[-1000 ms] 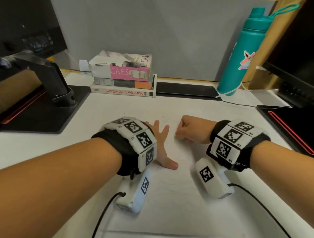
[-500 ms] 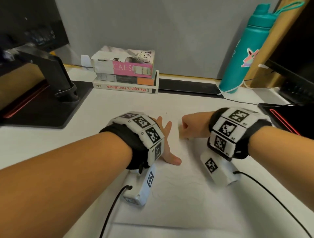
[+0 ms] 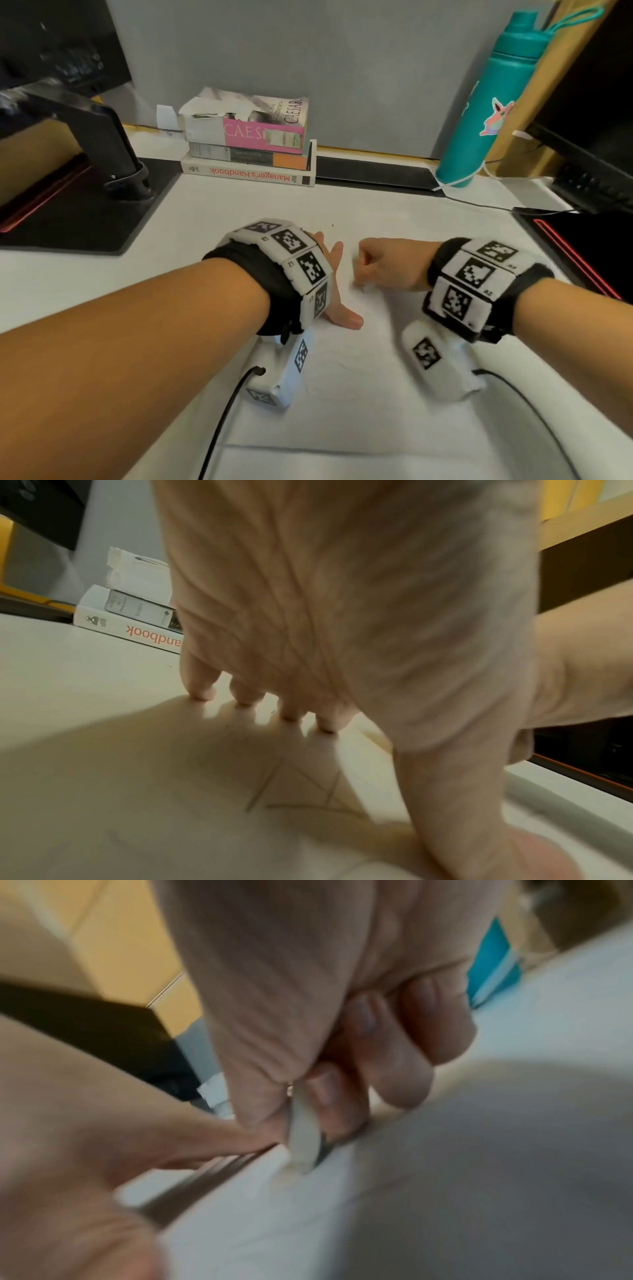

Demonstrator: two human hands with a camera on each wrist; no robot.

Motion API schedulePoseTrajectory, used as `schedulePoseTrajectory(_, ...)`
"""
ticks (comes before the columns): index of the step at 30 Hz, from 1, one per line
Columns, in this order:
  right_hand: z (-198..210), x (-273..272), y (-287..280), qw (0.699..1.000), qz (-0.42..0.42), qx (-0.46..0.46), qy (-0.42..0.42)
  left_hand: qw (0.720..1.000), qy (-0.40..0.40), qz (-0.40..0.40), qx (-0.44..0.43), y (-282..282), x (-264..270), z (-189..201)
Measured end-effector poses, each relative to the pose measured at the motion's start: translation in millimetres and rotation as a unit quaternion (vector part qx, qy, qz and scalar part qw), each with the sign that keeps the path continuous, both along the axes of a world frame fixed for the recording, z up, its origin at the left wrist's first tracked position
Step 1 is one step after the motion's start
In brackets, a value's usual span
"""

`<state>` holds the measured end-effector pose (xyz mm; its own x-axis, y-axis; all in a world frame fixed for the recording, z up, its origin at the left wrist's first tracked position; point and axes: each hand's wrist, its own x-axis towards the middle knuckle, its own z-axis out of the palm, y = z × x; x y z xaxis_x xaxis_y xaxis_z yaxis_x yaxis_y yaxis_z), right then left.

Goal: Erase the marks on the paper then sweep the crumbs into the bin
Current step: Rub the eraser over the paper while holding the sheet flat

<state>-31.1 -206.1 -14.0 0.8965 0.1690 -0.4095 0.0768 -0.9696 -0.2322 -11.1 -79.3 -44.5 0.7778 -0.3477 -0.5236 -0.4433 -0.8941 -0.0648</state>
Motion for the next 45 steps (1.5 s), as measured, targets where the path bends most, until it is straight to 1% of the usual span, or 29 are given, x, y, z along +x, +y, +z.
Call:
schedulePoseTrajectory(3, 10.4, 3.2, -9.6, 0.991, 0.018, -0.132, 0.002, 1.000, -0.013, -0.009, 0.001, -0.2, -0.1, 1.7)
schedulePoseTrajectory(4, 11.3, 4.7, -6.5, 0.990, 0.027, -0.138, -0.004, 1.000, -0.015, -0.011, 0.002, -1.0, 0.0, 1.2)
schedulePoseTrajectory(5, 9.0, 5.7, -1.3, 0.993, 0.028, -0.111, -0.011, 1.000, -0.014, -0.009, 0.001, -1.3, 0.1, -0.2)
schedulePoseTrajectory(7, 2.5, 5.0, 7.4, 1.000, 0.010, -0.014, -0.014, 1.000, -0.018, -0.008, -0.001, 0.5, 1.9, -5.6)
schedulePoseTrajectory(9, -1.1, -0.8, 2.4, 0.999, -0.008, 0.048, -0.008, 1.000, -0.017, -0.006, -0.001, 2.3, 2.5, -6.8)
schedulePoseTrajectory(10, 0.2, -2.0, -4.9, 0.999, -0.016, 0.045, 0.000, 1.000, -0.016, -0.006, -0.001, 1.9, 2.8, -4.8)
schedulePoseTrajectory(13, 10.0, 3.1, -22.9, 0.998, -0.033, -0.055, 0.025, 1.000, -0.012, -0.009, -0.003, 1.9, 0.9, 0.4)
schedulePoseTrajectory(14, 12.2, 6.8, -27.5, 0.997, -0.046, -0.058, 0.022, 1.000, -0.007, -0.010, -0.005, 2.2, 0.1, 1.0)
schedulePoseTrajectory(15, 13.5, 10.9, -29.9, 0.997, -0.075, -0.018, 0.018, 1.000, -0.002, -0.010, -0.010, 2.7, -0.8, 1.8)
schedulePoseTrajectory(16, 15.4, 14.7, -31.5, 0.990, -0.122, 0.069, 0.007, 1.000, 0.003, -0.007, -0.014, 3.4, -1.0, 2.6)
schedulePoseTrajectory(18, 15.0, 19.4, -34.6, 0.948, -0.204, 0.241, -0.041, 1.000, 0.009, -0.006, -0.007, 4.0, -1.7, 4.5)
schedulePoseTrajectory(19, 13.1, 19.6, -36.5, 0.925, -0.234, 0.291, -0.063, 1.000, 0.008, -0.010, 0.003, 2.9, -2.8, 5.4)
schedulePoseTrajectory(20, 9.1, 19.3, -38.1, 0.917, -0.251, 0.303, -0.075, 1.000, 0.005, -0.019, 0.013, 0.0, -4.7, 7.9)
schedulePoseTrajectory(22, -2.4, 20.3, -40.6, 0.924, -0.244, 0.283, -0.076, 0.998, -0.016, -0.056, 0.014, -9.9, -11.3, 12.4)
schedulePoseTrajectory(24, -13.9, 25.9, -44.9, 0.928, -0.229, 0.287, -0.070, 0.990, -0.045, -0.124, -0.043, -28.6, -22.4, 17.5)
schedulePoseTrajectory(25, -17.2, 28.2, -46.8, 0.930, -0.220, 0.287, -0.069, 0.983, -0.033, -0.163, -0.078, -39.5, -29.6, 18.4)
schedulePoseTrajectory(26, -18.4, 29.8, -48.0, 0.933, -0.213, 0.281, -0.069, 0.978, -0.006, -0.185, -0.094, -47.3, -35.8, 17.3)
schedulePoseTrajectory(27, -19.4, 31.4, -49.0, 0.936, -0.209, 0.276, -0.070, 0.979, 0.019, -0.181, -0.089, -53.0, -38.9, 14.7)
schedulePoseTrajectory(28, -20.3, 32.9, -50.6, 0.937, -0.203, 0.277, -0.067, 0.984, 0.029, -0.157, -0.078, -53.7, -37.4, 11.1)
schedulePoseTrajectory(29, -21.7, 34.1, -51.5, 0.936, -0.202, 0.281, -0.064, 0.991, 0.019, -0.113, -0.069, -50.9, -31.2, 5.8)
schedulePoseTrajectory(31, -24.9, 36.4, -51.8, 0.935, -0.201, 0.285, -0.064, 0.999, -0.030, -0.001, -0.044, -41.6, -19.6, -1.9)
schedulePoseTrajectory(32, -26.9, 37.8, -52.1, 0.937, -0.195, 0.282, -0.066, 0.998, -0.050, 0.018, -0.033, -39.7, -17.7, -1.9)
schedulePoseTrajectory(33, -28.4, 39.5, -52.1, 0.941, -0.184, 0.277, -0.066, 0.998, -0.053, -0.004, -0.036, -39.8, -18.3, -1.1)
schedulePoseTrajectory(35, -29.6, 41.3, -52.6, 0.947, -0.164, 0.268, -0.068, 0.994, -0.007, -0.096, -0.049, -43.1, -25.7, 4.6)
schedulePoseTrajectory(36, -29.8, 41.7, -53.1, 0.947, -0.162, 0.268, -0.067, 0.993, 0.011, -0.102, -0.054, -43.5, -27.9, 6.5)
schedulePoseTrajectory(39, -29.6, 43.3, -54.5, 0.947, -0.176, 0.259, -0.070, 0.998, -0.028, 0.007, -0.051, -34.9, -15.4, 12.9)
schedulePoseTrajectory(40, -28.5, 43.0, -53.7, 0.951, -0.179, 0.243, -0.068, 0.998, -0.021, 0.022, -0.048, -30.6, -10.5, 14.0)
schedulePoseTrajectory(42, -23.2, 38.3, -49.1, 0.965, -0.161, 0.198, -0.055, 0.999, 0.010, 0.007, -0.041, -24.7, -4.3, 13.5)
schedulePoseTrajectory(45, -17.5, 23.3, -37.5, 0.989, -0.072, 0.120, -0.041, 0.999, 0.022, -0.002, -0.036, -22.6, -5.1, 9.3)
